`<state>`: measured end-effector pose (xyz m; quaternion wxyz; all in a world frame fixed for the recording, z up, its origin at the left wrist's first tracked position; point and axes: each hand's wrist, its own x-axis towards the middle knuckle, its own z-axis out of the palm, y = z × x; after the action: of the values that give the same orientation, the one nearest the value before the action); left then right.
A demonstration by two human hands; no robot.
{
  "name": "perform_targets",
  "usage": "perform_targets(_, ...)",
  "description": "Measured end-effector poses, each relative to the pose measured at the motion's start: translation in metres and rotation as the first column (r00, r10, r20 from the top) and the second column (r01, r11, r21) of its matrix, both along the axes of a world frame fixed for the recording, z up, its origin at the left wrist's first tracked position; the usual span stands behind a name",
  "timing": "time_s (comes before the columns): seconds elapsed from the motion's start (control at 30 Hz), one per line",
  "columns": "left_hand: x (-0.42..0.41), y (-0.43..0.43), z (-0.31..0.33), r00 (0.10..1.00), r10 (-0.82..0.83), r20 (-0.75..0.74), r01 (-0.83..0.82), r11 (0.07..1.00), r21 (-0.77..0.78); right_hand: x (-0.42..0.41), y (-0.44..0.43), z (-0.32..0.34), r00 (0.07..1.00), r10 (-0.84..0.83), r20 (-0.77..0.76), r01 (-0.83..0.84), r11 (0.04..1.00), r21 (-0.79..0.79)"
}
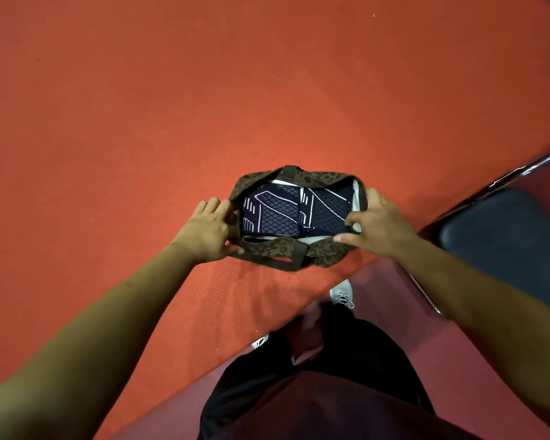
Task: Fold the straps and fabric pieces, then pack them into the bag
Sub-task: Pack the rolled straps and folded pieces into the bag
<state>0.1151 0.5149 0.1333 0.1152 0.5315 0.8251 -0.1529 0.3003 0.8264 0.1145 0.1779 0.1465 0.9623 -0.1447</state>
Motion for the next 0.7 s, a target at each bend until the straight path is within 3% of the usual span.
perform_targets(0.1,0.0,0.001,0.002,0.996,-0.045,0.071,0.039,0.996,0.08,0.007,-0.002,0.005,0.995,0.047,0.088,-0.053,0.996,0.067)
perform_targets(0.27,-0.001,-0.001,0.005,0.998,-0.049,0.04,0.041,0.981,0.192,0.021,-0.012,-0.004,0.987,0.054,0.153,-0.066,0.995,0.078)
perform_targets(0.47,-0.005,-0.011,0.001,0.996,0.065,0.059,-0.074,0.981,0.18,0.039,-0.009,0.004,0.981,-0.103,-0.166,0.093,0.993,-0.069)
perform_targets(0.53,-0.008,-0.013,0.004,0.996,0.078,0.04,-0.086,0.965,0.247,0.043,-0.009,0.016,0.961,-0.115,-0.252,0.093,0.991,-0.097)
perform_targets(0.6,-0.011,-0.013,0.008,0.996,0.068,0.06,-0.084,0.945,0.316,0.046,-0.008,0.023,0.942,-0.134,-0.308,0.101,0.988,-0.12)
perform_targets(0.7,-0.013,-0.009,0.011,0.99,0.089,0.106,-0.117,0.946,0.303,0.047,-0.009,0.019,0.916,-0.241,-0.322,0.174,0.959,-0.225)
